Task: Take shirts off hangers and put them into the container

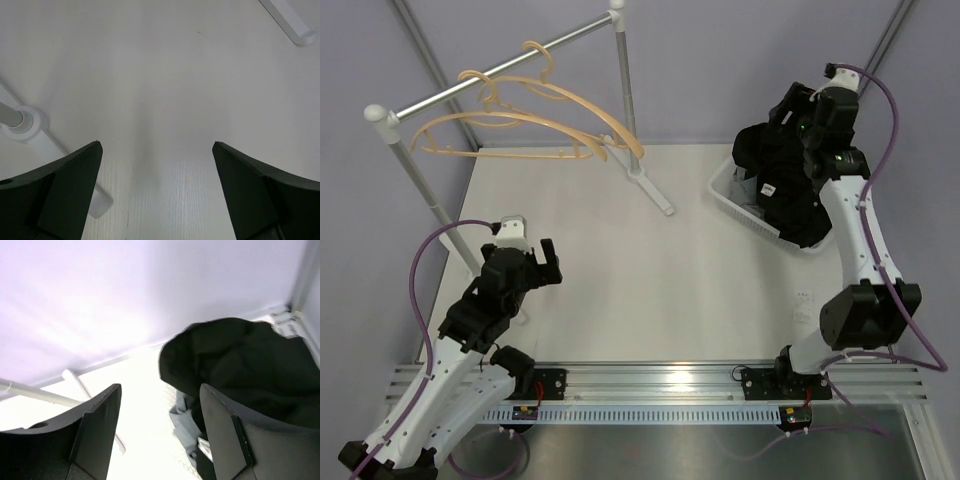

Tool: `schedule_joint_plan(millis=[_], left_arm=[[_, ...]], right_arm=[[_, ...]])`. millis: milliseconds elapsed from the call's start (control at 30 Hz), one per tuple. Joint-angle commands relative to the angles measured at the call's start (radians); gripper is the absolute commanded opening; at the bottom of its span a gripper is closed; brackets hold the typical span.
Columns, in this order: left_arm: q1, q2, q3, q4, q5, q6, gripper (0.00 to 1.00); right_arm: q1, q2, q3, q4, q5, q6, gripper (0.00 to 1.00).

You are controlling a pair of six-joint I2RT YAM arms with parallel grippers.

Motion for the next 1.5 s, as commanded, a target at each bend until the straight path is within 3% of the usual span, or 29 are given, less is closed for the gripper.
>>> schedule_joint_plan(millis=[0, 267, 633, 1000, 1133, 1167, 1233, 1267, 1333, 1467], left_arm=[[0.005, 0.001, 0.003, 0.039, 0.013, 0.017, 0.99], [0.006, 0.005, 0.003, 0.039, 0.012, 0.017, 0.99], [0.011, 0.010, 0.005, 0.039, 0.013, 0.017, 0.99], [0.012, 0.011, 0.005, 0.039, 0.023, 0.018, 0.99], [0.012, 0.010, 0.005, 0.039, 0.023, 0.018, 0.99], [0.012, 0.008, 0.005, 0.037, 0.023, 0.018, 0.99], [0.012, 0.007, 0.003, 0.039, 0.021, 0.018, 0.99], [0.012, 0.007, 0.003, 0.039, 0.021, 0.018, 0.99], [0.012, 0.005, 0.003, 0.039, 0.021, 0.018, 0.99], [0.012, -0.002, 0.002, 0.039, 0.026, 0.017, 0.99]], right_arm=[[0.045, 0.155, 0.102, -0.006, -0.125, -0.100, 0.74], [0.099, 0.544, 0.353, -0.004, -0.158, -0.215, 0.82], [0.114, 0.752, 0.498, 0.020, -0.043, -0.227, 0.81], [0.119, 0.875, 0.625, -0.064, 0.029, -0.201, 0.59], [0.119, 0.873, 0.628, -0.067, 0.055, -0.201, 0.41], [0.120, 0.870, 0.627, -0.067, 0.061, -0.203, 0.30], [0.119, 0.849, 0.622, -0.084, 0.074, -0.201, 0.19], [0.120, 0.837, 0.607, -0.091, 0.084, -0.201, 0.08], [0.120, 0.754, 0.558, -0.089, 0.095, -0.197, 0.00], [0.122, 0.535, 0.299, -0.012, 0.130, -0.184, 0.00]])
